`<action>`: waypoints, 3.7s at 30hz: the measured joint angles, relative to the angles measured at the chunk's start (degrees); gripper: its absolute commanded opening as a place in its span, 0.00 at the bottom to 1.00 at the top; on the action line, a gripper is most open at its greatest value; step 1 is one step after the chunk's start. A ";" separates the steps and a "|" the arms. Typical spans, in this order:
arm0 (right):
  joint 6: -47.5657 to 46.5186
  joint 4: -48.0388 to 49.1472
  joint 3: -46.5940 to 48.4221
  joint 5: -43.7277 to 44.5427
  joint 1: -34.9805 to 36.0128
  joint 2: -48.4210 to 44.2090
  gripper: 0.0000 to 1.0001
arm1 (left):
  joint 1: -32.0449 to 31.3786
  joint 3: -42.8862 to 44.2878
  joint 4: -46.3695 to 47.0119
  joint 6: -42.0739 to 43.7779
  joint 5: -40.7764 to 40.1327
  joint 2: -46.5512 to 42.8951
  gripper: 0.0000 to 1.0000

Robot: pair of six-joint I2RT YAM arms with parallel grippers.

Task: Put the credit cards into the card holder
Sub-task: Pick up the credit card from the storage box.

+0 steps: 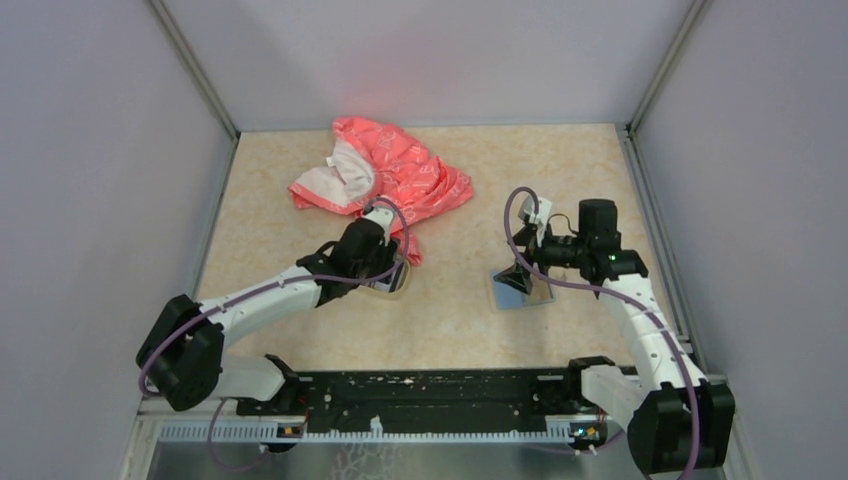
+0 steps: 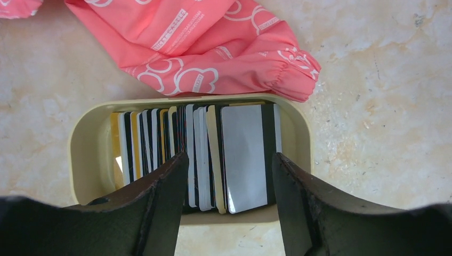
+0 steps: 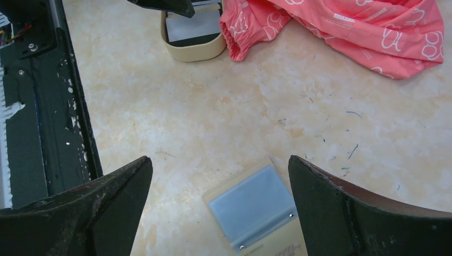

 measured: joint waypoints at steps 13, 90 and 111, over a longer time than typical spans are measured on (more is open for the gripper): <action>-0.76 -0.04 -0.33 1.42 0.00 -0.24 0.97 | 3.58 0.37 -0.09 0.04 9.07 5.84 0.52; -1.55 -0.11 -0.33 2.49 0.00 -0.22 0.97 | 14.80 1.03 8.81 -5.20 47.23 15.98 0.42; -1.97 -0.20 -0.33 2.51 0.00 -0.07 0.97 | 15.12 2.78 5.75 -5.38 46.25 17.49 0.12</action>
